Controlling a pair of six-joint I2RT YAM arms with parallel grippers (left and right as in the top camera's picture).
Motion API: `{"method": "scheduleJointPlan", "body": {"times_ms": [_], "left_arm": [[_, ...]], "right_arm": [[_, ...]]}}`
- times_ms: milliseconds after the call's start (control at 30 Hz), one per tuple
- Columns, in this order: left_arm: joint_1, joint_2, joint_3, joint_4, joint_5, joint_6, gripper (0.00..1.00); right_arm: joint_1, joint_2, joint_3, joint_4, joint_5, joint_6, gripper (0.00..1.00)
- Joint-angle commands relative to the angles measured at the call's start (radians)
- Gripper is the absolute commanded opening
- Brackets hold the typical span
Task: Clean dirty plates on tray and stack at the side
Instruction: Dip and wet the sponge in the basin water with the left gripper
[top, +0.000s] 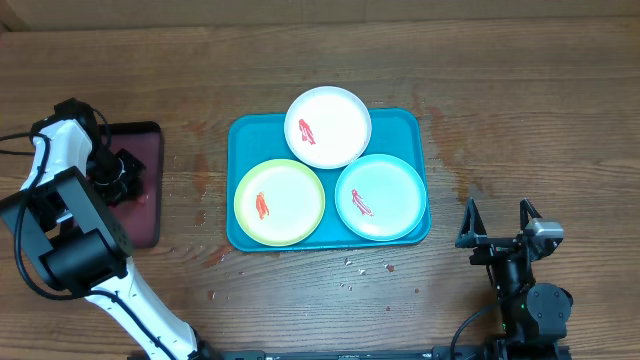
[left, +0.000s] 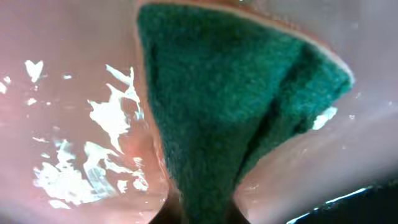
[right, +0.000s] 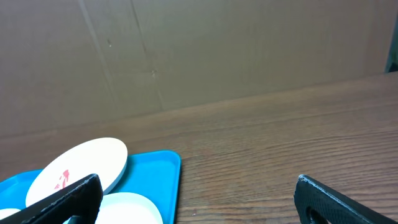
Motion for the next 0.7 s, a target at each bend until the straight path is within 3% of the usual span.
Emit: {"method": "scheduleJointPlan", "body": {"times_ms": [0,33,67,133,167,400,433,467,533,567,667], "left_arm": [[-0.003,0.020,-0.001,0.022,0.001,0.002,0.04],[-0.003,0.020,-0.001,0.034,-0.002,0.002,0.08],[-0.003,0.020,-0.001,0.057,-0.007,0.003,0.28],[-0.002,0.020,-0.001,0.109,-0.040,0.002,1.00],[-0.002,0.020,-0.001,0.133,-0.049,0.003,1.00],[-0.003,0.020,-0.001,0.232,-0.060,0.003,1.00],[-0.003,0.020,-0.001,0.241,-0.060,0.003,0.93],[-0.003,0.020,-0.001,0.247,-0.070,0.003,0.84],[-0.002,0.020,-0.001,0.252,-0.095,0.003,0.19],[-0.003,0.020,-0.001,0.252,-0.110,0.003,0.04],[-0.003,0.020,-0.001,0.253,-0.129,0.003,0.04]], "right_arm": [[0.006,-0.007,-0.010,0.006,0.010,0.000,1.00],[0.006,-0.007,-0.010,0.006,0.010,0.000,1.00],[0.006,-0.007,-0.010,0.006,0.010,0.000,1.00],[0.006,-0.007,-0.010,0.006,0.010,0.000,1.00],[0.006,-0.007,-0.010,0.006,0.010,0.000,1.00],[0.006,-0.007,-0.010,0.006,0.010,0.000,1.00],[0.006,-0.007,-0.010,0.006,0.010,0.000,1.00],[0.006,-0.007,-0.010,0.006,0.010,0.000,1.00],[0.006,-0.007,-0.010,0.006,0.010,0.000,1.00],[0.006,-0.007,-0.010,0.006,0.010,0.000,1.00],[0.006,-0.007,-0.010,0.006,0.010,0.000,1.00]]}}
